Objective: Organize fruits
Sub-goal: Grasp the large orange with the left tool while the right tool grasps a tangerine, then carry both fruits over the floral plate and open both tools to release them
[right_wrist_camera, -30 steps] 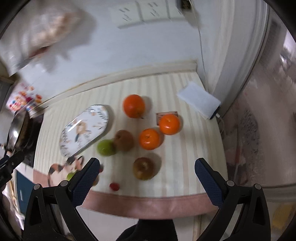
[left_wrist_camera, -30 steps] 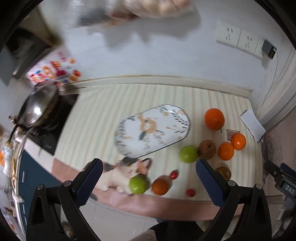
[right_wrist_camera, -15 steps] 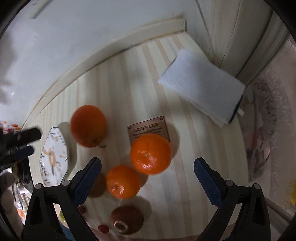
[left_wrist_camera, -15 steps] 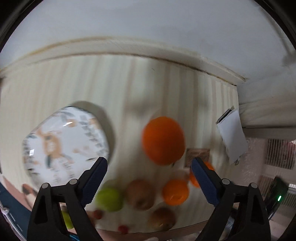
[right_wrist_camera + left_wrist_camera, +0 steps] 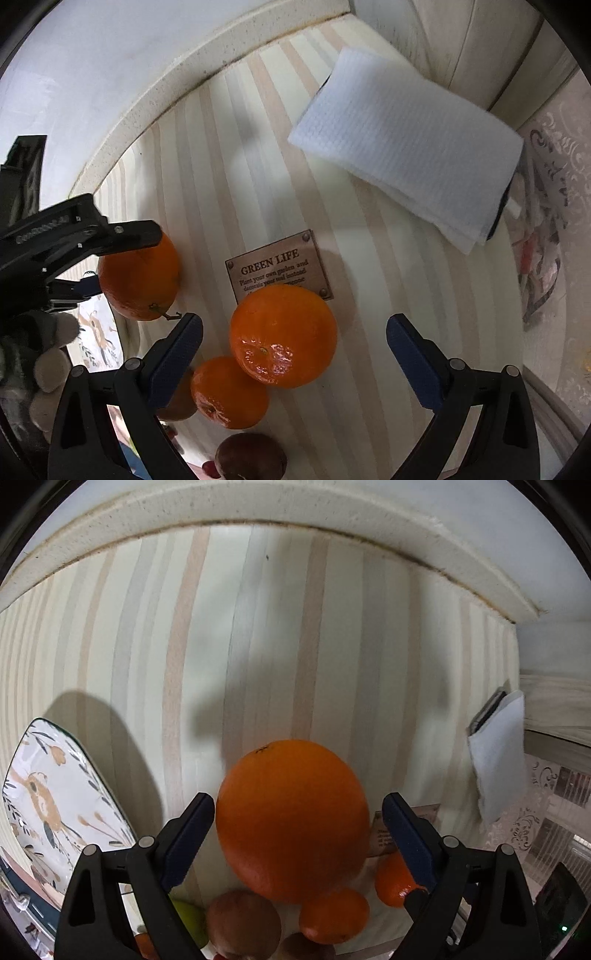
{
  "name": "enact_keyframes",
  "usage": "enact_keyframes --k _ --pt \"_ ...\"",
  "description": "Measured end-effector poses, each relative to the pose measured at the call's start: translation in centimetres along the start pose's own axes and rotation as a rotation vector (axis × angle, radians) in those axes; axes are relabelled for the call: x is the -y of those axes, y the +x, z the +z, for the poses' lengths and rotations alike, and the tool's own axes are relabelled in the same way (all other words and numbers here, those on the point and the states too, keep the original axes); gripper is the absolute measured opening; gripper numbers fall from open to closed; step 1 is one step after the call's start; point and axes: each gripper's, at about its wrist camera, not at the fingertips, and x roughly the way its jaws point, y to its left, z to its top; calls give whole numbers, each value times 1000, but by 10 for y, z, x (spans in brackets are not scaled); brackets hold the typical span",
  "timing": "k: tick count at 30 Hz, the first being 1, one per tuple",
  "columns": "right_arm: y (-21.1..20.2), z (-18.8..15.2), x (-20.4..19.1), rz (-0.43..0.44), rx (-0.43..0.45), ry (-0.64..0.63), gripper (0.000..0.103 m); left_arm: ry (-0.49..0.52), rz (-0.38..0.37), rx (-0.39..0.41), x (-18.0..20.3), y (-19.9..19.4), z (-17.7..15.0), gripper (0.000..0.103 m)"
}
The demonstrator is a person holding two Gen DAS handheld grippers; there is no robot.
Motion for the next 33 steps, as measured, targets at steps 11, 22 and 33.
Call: enact_keyframes --k 11,22,33 --pt "22 -2 -12 -13 -51 -28 89 48 35 78 10 7 -14 77" --pt "22 -10 -23 -93 -19 -105 68 115 55 126 28 6 -52 76" --pt "-28 -18 -64 -48 11 -227 68 50 -106 258 -31 -92 -88 76"
